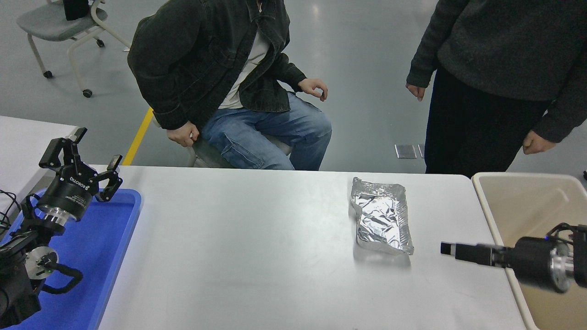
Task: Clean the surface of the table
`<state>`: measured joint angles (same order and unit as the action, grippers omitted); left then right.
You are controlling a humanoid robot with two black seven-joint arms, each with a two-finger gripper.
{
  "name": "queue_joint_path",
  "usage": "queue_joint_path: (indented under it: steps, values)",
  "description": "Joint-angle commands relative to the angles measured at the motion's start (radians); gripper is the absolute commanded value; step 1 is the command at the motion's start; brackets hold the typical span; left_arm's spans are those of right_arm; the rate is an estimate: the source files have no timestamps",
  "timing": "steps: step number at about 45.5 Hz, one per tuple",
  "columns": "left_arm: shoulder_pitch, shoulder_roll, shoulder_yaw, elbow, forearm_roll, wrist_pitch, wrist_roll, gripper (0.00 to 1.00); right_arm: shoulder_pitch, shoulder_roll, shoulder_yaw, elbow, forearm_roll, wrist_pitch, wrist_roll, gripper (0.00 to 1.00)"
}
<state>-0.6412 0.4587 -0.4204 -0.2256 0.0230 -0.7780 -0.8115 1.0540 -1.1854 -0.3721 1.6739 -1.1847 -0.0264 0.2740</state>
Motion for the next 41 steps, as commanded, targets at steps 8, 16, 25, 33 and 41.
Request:
queue_joint_path:
  steps: [8,16,25,33,41]
  values:
    - [0.000,0.000,0.000,0.000,0.000,0.000,0.000,1.00,-0.034,-0.023,-0.047,0.052,-0.092,-0.012,0.011,1.00]
    - [0.000,0.000,0.000,0.000,0.000,0.000,0.000,1.00,-0.029,0.052,0.036,-0.006,-0.041,-0.047,-0.022,0.99]
    - [0.000,0.000,0.000,0.000,0.000,0.000,0.000,1.00,-0.029,0.133,0.107,-0.100,0.186,-0.047,-0.127,0.98]
    - [0.000,-0.002,0.000,0.000,0.000,0.000,0.000,1.00,-0.029,0.167,0.120,-0.157,0.220,-0.052,-0.133,0.93]
    - [0.000,0.000,0.000,0.000,0.000,0.000,0.000,1.00,-0.063,0.271,0.125,-0.278,0.253,-0.076,-0.134,0.90]
